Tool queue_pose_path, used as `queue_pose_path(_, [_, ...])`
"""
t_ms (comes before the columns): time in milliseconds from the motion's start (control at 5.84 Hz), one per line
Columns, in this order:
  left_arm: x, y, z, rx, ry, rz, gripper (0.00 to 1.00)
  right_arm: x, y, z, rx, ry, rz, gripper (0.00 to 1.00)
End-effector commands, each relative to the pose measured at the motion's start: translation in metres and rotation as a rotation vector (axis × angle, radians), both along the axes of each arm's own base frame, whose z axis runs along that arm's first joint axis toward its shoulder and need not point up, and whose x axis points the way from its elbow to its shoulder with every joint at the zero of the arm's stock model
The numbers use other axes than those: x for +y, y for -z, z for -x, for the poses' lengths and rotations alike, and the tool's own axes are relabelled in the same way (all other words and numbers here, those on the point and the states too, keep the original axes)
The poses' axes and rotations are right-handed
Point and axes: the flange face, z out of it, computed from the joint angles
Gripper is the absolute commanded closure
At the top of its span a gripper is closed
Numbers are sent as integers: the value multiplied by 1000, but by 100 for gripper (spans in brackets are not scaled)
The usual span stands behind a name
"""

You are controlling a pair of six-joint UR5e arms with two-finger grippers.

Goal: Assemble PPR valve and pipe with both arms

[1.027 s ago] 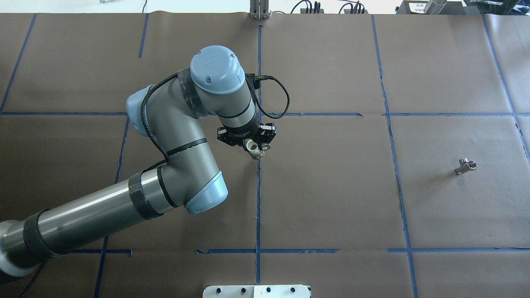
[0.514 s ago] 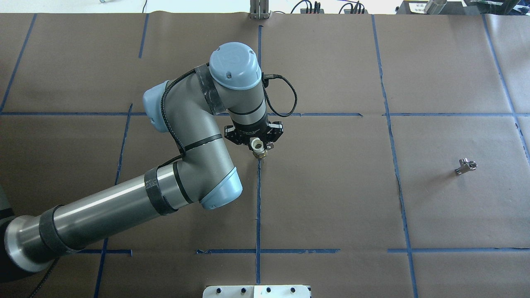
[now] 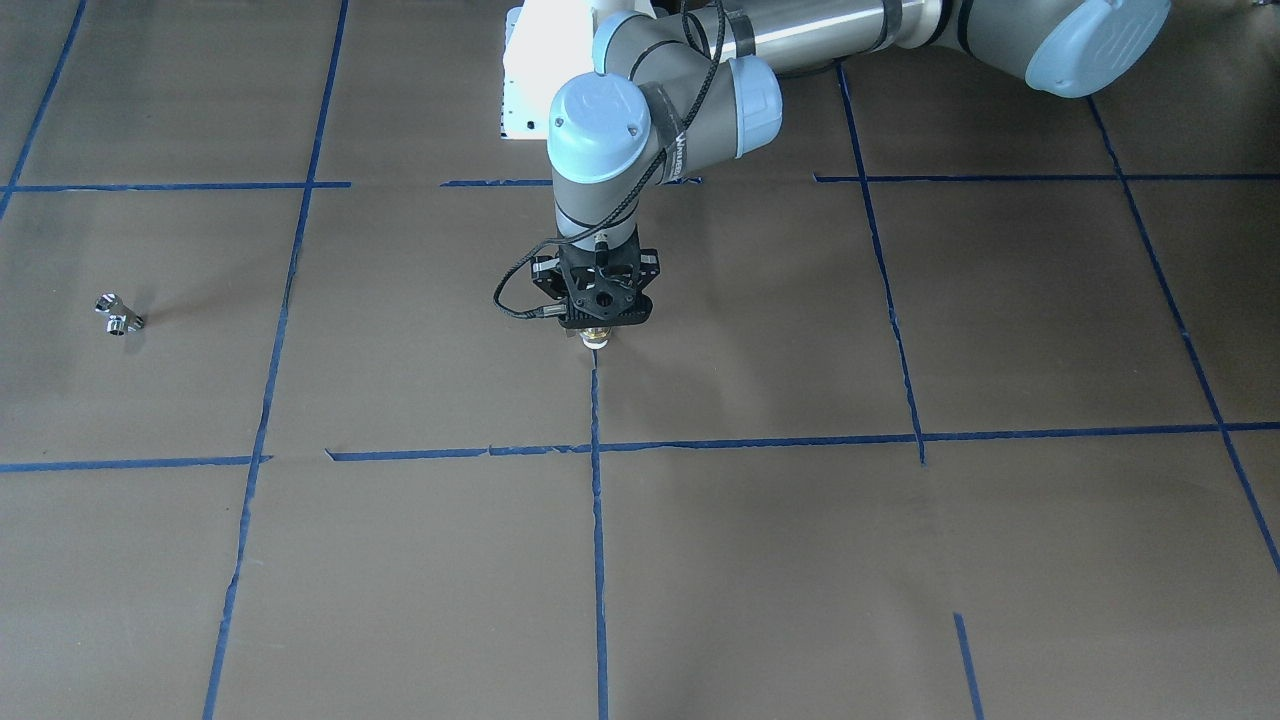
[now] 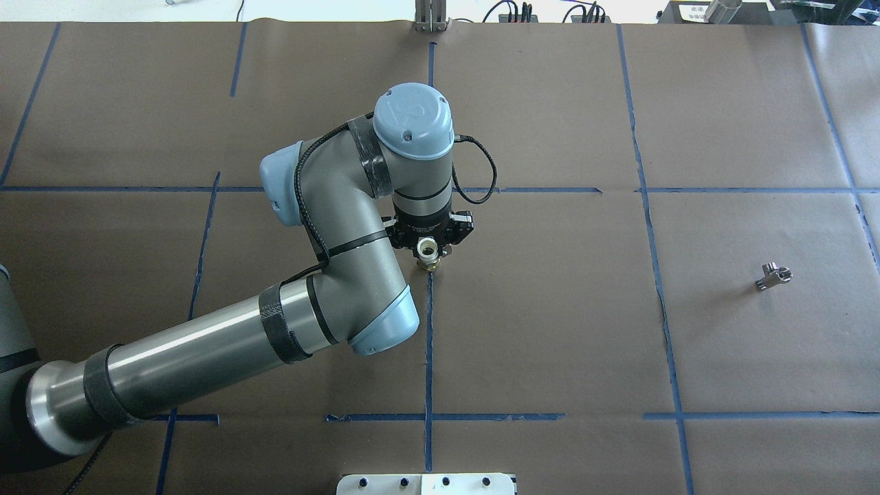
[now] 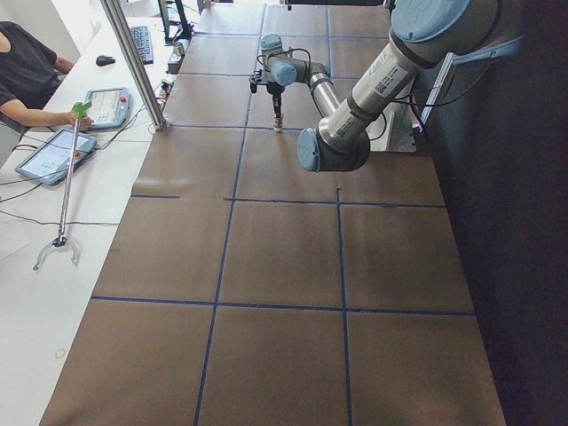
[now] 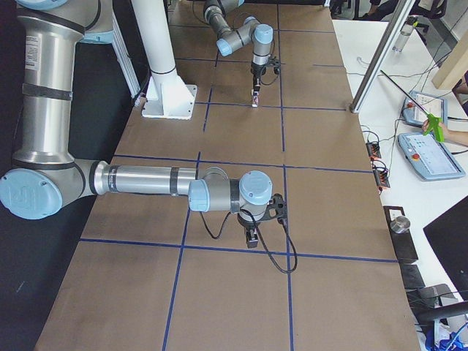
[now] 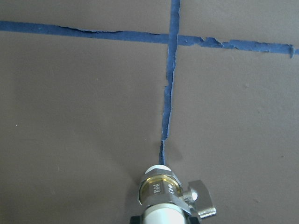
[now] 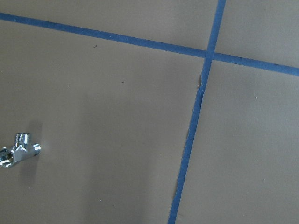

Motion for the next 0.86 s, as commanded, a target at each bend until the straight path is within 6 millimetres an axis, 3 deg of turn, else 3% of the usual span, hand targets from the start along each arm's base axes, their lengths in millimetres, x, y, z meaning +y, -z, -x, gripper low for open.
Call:
queue_pose_path(0, [0, 0, 0, 3, 2, -4, 100, 0, -1, 0, 0, 0, 3, 0])
queue_pose_path(342, [1, 1, -1, 5, -1, -6, 96, 0, -3, 0, 2, 0, 6, 0])
queue_pose_path(514, [1, 1, -1, 7, -1, -7, 89, 0, -3, 0, 2, 0, 6, 0])
queue_pose_path(685, [1, -2, -1, 4, -1, -6, 63, 0, -3, 0, 2, 0, 6, 0])
